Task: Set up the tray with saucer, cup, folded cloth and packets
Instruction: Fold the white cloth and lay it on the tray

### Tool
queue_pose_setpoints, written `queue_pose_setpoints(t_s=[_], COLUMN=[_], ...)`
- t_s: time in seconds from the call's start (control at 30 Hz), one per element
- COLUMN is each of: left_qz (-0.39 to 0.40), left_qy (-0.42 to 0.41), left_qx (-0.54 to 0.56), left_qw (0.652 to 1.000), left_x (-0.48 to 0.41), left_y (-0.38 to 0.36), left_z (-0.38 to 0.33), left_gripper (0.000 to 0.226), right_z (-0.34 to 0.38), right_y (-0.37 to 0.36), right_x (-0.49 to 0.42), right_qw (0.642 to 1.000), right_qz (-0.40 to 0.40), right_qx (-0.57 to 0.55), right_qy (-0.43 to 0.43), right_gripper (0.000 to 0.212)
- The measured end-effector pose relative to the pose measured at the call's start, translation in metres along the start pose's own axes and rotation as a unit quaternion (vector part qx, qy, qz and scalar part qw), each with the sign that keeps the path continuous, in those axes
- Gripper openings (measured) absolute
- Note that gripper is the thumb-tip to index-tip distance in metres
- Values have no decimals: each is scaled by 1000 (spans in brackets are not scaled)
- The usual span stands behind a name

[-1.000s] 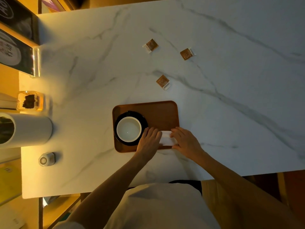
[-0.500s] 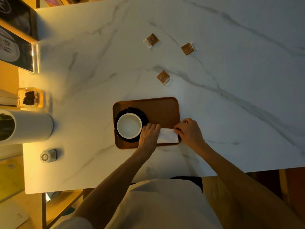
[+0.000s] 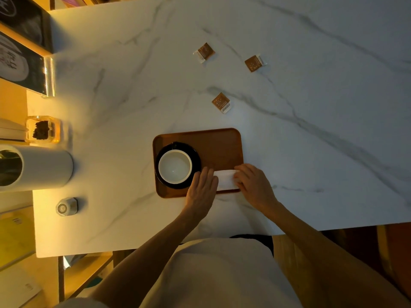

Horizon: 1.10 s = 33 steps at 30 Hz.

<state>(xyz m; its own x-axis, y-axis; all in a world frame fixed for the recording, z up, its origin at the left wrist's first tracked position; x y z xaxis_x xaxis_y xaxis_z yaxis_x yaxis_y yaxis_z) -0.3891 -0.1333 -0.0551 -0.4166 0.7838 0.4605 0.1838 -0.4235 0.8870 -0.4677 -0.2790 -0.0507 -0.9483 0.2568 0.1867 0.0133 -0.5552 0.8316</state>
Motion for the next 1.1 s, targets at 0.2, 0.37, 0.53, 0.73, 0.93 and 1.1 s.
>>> queue_pose_setpoints(t_s=[0.2, 0.37, 0.53, 0.73, 0.93, 1.1], left_qz=[35, 60, 64, 38, 35, 24], left_qy=[-26, 41, 49, 37, 51, 50], left_qx=[5, 58, 47, 5, -14, -10], left_qw=[999, 996, 996, 999, 998, 998], left_x=[12, 8, 7, 18, 17, 8], left_y=[-15, -14, -16, -18, -15, -5], left_z=[-14, -12, -10, -12, -9, -10], left_gripper=[72, 75, 79, 82, 80, 74], right_z=[15, 14, 11, 7, 11, 12], right_y=[-20, -32, -31, -37, -39, -41], right_x=[34, 35, 26, 32, 31, 30], right_qw=[999, 993, 989, 984, 985, 984], right_qz=[26, 102, 121, 139, 123, 116], right_qx=[33, 58, 74, 95, 95, 103], right_qy=[7, -34, -49, -63, -71, -85], right_gripper=[51, 60, 67, 72, 74, 73])
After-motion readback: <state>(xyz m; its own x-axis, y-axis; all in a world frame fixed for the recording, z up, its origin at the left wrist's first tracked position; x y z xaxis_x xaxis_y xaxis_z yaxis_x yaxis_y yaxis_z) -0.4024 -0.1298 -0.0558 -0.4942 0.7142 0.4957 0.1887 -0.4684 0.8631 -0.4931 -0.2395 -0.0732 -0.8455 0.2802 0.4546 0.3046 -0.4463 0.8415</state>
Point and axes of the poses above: each hand's wrist, its own x-axis away from the middle knuckle, its own y-axis out of the back of the hand, z = x × y, the point moved 6 cm from there along -x, towards the middle knuckle, and after that the axes turned 9 degrees about -x, right-handed, at the moved point
